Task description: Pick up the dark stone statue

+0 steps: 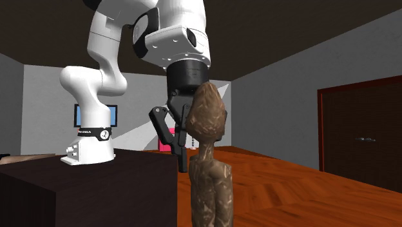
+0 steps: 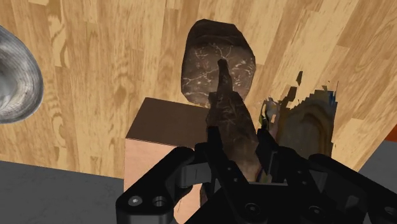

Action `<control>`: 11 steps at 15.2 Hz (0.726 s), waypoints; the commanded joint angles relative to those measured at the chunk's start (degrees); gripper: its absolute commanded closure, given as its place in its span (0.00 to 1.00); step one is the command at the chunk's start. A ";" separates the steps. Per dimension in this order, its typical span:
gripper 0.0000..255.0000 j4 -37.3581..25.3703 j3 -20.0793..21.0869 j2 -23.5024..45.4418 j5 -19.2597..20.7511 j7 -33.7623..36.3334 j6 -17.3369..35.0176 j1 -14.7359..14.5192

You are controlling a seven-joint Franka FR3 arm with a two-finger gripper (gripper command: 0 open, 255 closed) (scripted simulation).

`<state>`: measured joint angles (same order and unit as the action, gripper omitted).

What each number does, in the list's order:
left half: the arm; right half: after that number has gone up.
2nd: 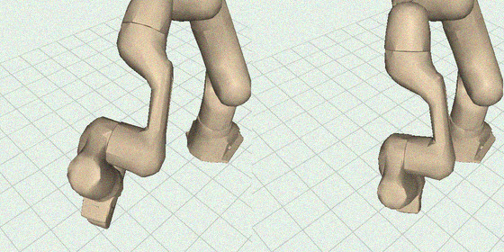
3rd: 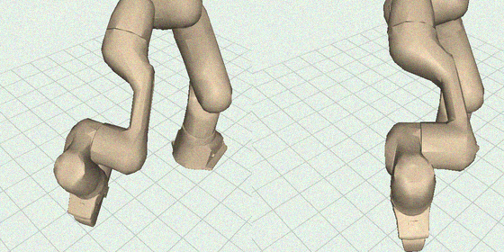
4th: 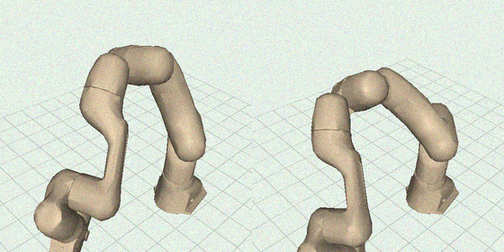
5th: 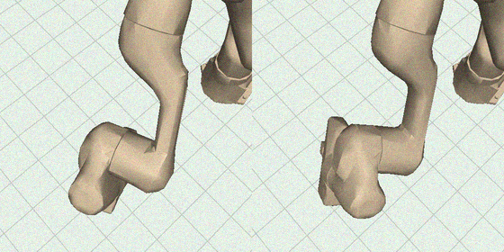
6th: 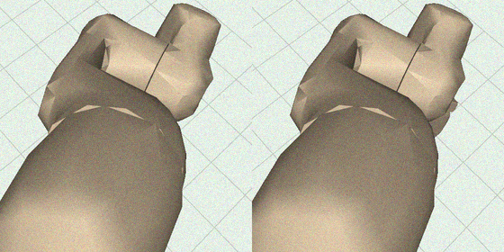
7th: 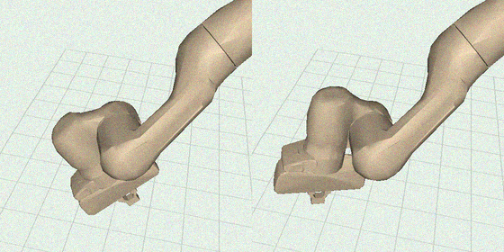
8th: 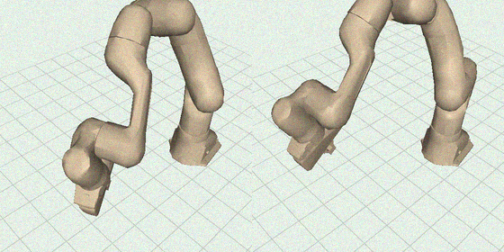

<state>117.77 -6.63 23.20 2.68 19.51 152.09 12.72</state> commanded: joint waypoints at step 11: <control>1.00 -0.18 -0.07 -1.61 0.08 -0.11 -1.77 -0.03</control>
<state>117.66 -6.67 22.11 2.75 19.46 150.70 12.67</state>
